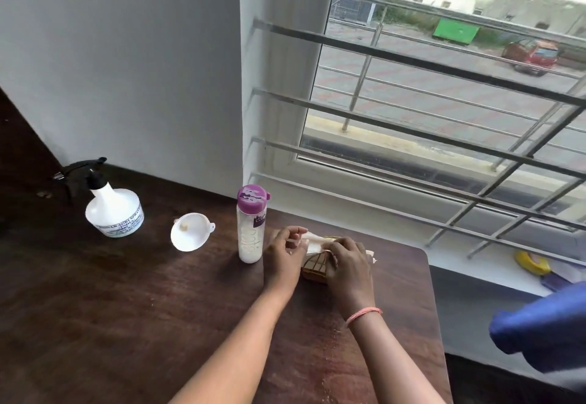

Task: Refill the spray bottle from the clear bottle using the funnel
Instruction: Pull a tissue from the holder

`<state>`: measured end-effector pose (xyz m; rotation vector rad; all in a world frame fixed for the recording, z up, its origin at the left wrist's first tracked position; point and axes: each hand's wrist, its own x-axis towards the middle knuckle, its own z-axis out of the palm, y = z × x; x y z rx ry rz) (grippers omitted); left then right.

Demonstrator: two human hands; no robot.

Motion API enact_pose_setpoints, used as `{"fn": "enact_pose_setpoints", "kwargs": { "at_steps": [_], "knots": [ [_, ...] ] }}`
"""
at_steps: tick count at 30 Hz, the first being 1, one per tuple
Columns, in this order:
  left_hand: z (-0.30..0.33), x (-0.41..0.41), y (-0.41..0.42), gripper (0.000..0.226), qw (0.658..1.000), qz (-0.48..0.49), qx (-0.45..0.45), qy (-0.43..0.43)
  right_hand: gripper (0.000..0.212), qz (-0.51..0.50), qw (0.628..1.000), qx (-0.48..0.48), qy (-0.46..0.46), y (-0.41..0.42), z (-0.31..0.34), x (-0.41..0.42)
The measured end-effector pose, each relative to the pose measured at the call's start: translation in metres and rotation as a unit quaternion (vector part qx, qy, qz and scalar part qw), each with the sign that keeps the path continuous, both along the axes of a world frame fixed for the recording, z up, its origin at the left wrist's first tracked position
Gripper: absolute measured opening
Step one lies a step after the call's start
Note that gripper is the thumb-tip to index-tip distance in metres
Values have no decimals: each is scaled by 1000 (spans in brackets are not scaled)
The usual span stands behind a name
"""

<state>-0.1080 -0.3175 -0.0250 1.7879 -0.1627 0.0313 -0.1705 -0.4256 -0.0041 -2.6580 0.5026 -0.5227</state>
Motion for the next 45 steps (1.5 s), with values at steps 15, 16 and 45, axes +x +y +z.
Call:
{"fn": "enact_pose_setpoints", "kwargs": {
  "at_steps": [15, 16, 45],
  "knots": [
    [-8, 6, -6, 3, 995, 5, 79, -55, 12, -18, 1000, -1, 11, -2, 10, 11],
    [-8, 6, -6, 3, 995, 5, 77, -58, 11, -19, 1000, -2, 7, -2, 9, 11],
    [-7, 1, -3, 21, 997, -20, 27, 73, 11, -20, 996, -47, 76, 0, 14, 24]
  ]
}}
